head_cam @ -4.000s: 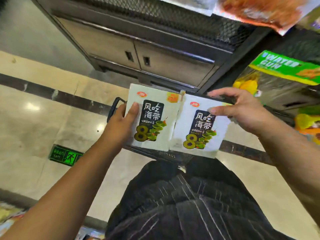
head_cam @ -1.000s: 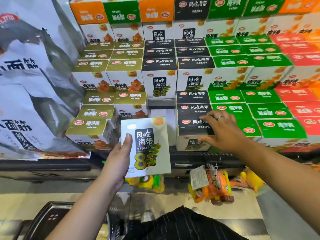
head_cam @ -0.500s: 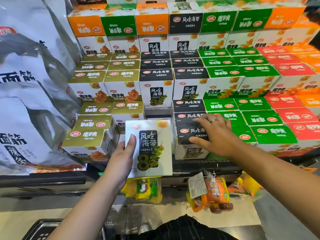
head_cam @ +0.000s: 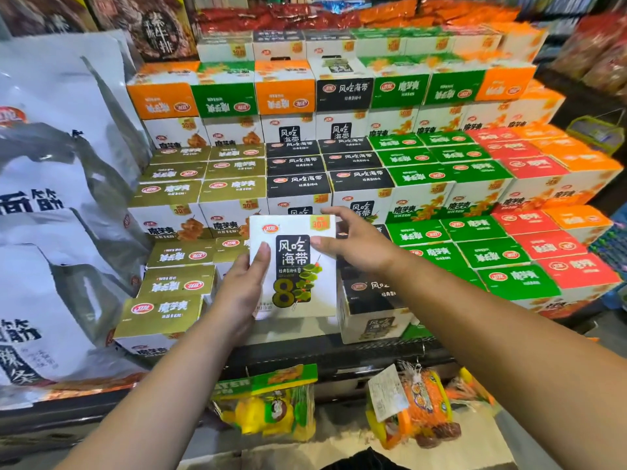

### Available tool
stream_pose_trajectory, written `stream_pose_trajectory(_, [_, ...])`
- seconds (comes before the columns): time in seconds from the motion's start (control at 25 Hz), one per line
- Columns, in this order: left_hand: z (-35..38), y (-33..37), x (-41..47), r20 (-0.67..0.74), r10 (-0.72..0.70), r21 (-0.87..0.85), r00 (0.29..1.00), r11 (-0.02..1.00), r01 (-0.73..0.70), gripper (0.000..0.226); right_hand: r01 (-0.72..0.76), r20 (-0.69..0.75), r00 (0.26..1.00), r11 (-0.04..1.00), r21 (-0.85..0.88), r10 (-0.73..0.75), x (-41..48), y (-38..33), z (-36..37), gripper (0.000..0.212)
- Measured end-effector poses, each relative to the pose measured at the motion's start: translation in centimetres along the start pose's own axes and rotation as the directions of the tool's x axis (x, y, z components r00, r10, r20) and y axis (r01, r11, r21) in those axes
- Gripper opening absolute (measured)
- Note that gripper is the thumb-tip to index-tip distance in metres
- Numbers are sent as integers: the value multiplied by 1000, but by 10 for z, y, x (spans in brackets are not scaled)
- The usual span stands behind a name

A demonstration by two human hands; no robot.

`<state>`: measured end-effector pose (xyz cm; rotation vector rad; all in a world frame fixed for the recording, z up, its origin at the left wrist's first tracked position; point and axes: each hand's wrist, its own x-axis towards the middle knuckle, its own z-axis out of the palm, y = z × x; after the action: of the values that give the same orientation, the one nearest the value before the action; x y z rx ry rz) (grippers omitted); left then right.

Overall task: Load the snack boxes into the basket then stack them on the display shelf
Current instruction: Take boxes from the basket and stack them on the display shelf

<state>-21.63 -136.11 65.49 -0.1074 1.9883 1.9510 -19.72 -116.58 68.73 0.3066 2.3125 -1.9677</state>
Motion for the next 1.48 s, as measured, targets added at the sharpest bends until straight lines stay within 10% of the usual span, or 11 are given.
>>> stream_pose_trajectory(0.28, [3,18,26,85,125,11,988,992,-127,35,89,-118,988,995,-55,-95,19,-10,-3,60])
stream_pose_trajectory(0.68, [11,4,70,156,175,-50,972,984,-169,67,146,-156,973,977,-153,-170,31,-9,-12,62])
stream_pose_trajectory(1.48, [0,3,89,216,219,184,952,948,-260,53,241,-45,956,860,-449,-291,50,-20,-19,56])
